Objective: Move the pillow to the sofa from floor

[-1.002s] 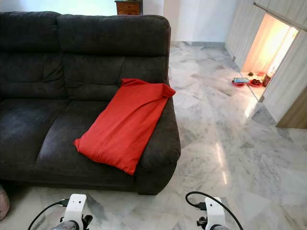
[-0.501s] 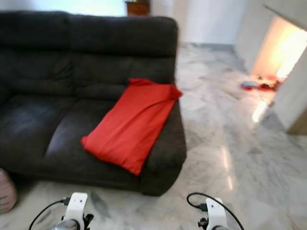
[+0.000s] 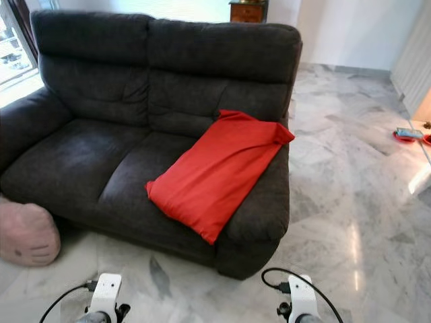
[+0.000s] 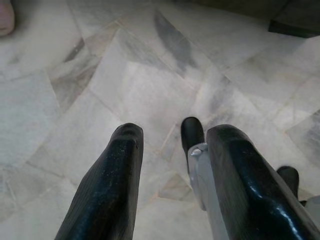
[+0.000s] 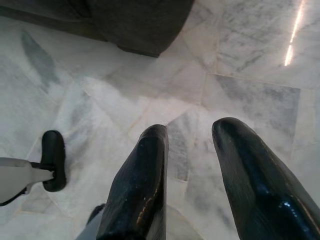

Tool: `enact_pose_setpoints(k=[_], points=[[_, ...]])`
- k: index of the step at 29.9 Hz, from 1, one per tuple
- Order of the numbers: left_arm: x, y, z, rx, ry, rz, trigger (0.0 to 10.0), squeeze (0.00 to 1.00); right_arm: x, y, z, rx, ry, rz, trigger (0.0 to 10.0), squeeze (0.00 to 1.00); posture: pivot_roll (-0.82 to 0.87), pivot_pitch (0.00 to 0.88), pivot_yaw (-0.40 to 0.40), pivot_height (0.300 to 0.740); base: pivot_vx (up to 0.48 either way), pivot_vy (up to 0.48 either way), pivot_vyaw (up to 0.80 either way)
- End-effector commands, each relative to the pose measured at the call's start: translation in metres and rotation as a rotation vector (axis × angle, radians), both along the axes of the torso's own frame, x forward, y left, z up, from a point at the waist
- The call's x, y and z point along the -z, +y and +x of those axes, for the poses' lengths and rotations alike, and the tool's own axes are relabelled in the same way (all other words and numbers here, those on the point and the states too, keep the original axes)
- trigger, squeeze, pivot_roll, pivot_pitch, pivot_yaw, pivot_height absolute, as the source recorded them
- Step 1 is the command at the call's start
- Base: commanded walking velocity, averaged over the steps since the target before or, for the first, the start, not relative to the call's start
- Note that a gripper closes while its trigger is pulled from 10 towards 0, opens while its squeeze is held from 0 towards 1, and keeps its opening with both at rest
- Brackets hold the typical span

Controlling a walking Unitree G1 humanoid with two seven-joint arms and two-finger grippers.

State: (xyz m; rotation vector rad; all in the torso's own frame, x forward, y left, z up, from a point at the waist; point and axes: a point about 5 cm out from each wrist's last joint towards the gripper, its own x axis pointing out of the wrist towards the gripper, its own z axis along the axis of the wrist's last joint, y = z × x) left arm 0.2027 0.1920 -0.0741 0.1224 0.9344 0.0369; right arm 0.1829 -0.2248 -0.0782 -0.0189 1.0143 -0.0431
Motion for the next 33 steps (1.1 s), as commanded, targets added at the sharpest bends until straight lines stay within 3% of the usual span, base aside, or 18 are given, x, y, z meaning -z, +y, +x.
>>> enact_pose_setpoints(k=[1, 14, 33], points=[[0.0005, 0.0006, -0.0008, 0.024, 0.013, 0.011, 10.0, 0.00, -0.0012, -0.0017, 0.0019, 0.012, -0.002, 0.000, 10.0, 0.00, -0.05, 0.000, -0.011, 0.740, 0.000, 0.000, 0.00], [0.0001, 0.0004, 0.0000, 0.025, 0.012, 0.011, 10.0, 0.00, -0.0015, -0.0017, 0.0025, 0.014, -0.002, 0.002, 10.0, 0.00, -0.05, 0.000, -0.014, 0.740, 0.000, 0.220, 0.00], [-0.0017, 0.0007, 0.0033, 0.034, 0.006, 0.014, 10.0, 0.00, -0.0028, -0.0011, 0.0055, 0.013, -0.007, 0.005, 10.0, 0.00, -0.05, 0.003, -0.010, 0.740, 0.000, 0.391, 0.00]])
